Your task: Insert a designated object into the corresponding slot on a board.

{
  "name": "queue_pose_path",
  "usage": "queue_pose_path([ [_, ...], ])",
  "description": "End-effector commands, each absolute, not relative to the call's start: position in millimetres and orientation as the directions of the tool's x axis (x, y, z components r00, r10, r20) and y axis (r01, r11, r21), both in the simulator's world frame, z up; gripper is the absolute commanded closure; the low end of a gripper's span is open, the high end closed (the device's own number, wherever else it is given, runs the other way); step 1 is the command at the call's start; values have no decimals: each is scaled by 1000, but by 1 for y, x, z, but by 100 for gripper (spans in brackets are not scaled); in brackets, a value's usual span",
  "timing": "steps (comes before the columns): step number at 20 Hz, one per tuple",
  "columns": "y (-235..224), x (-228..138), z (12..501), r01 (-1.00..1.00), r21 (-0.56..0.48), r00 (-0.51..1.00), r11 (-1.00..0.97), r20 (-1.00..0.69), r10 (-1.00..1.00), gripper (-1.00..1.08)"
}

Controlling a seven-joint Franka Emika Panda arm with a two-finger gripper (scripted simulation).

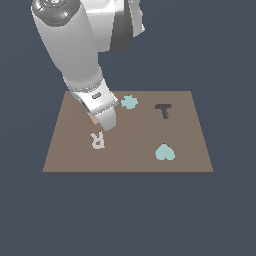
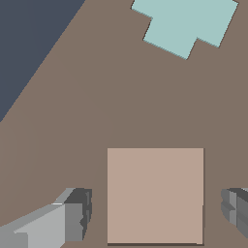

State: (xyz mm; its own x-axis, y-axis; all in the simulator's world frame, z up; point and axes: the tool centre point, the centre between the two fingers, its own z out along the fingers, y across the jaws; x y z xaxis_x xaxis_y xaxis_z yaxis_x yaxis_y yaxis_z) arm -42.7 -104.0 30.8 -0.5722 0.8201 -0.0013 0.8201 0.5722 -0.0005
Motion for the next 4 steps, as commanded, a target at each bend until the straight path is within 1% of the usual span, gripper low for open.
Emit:
queue_pose_path([
  [1, -104, -43, 31, 820, 0, -572, 572, -2, 820, -92],
  [4, -104, -43, 31, 820, 0, -572, 572, -2, 820, -92],
])
